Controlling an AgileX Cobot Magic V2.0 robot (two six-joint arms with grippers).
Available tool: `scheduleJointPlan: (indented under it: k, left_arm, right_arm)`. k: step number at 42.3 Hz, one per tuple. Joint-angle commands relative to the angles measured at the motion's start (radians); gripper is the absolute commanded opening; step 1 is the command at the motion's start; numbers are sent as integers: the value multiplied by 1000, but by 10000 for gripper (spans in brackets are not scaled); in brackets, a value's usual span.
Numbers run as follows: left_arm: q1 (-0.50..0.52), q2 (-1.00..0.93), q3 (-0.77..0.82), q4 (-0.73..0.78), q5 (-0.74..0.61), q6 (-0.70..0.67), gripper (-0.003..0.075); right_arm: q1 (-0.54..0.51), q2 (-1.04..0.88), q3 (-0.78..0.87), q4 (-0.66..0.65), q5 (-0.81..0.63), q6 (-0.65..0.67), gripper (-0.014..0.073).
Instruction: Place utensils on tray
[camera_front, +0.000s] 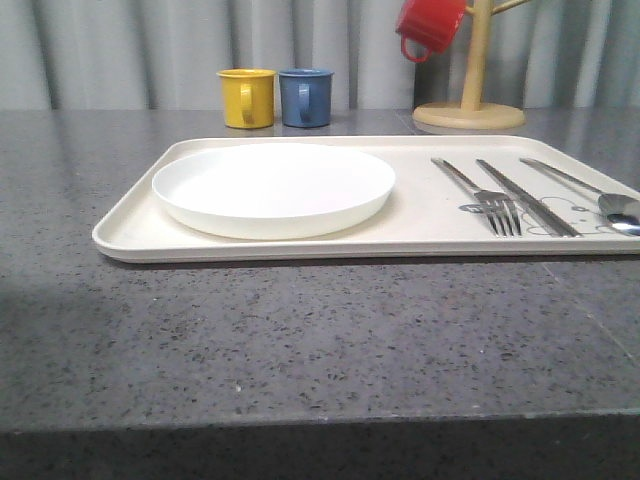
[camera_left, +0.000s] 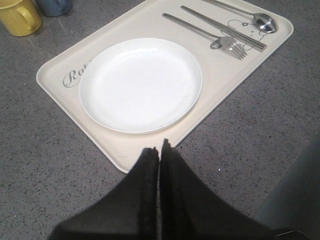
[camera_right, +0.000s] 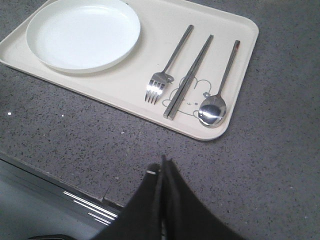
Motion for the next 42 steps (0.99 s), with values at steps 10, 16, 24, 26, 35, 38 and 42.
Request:
scheduleJointPlan:
  k: [10, 16, 24, 26, 35, 38, 42]
  left_arm:
    - [-7, 0, -29, -2, -72, -1, -20]
    - [-7, 0, -29, -2, -72, -1, -20]
    - [-7, 0, -29, -2, -72, -1, -20]
    - [-7, 0, -29, -2, -72, -1, -20]
    - [-7, -14, -25, -7, -74, -1, -20]
    - [7, -33, -25, -1, -70, -1, -20]
    - [70, -70, -4, -4, -67, -1, -20]
  right_arm:
    - [2, 5, -20, 3, -56, -9, -66]
    - [2, 5, -20, 6, -54, -9, -66]
    - [2, 5, -20, 6, -54, -9, -66]
    - [2, 5, -20, 6, -54, -9, -66]
    - [2, 5, -20, 6, -54, -9, -66]
    - [2, 5, -20, 6, -54, -9, -66]
    - [2, 5, -20, 6, -54, -9, -66]
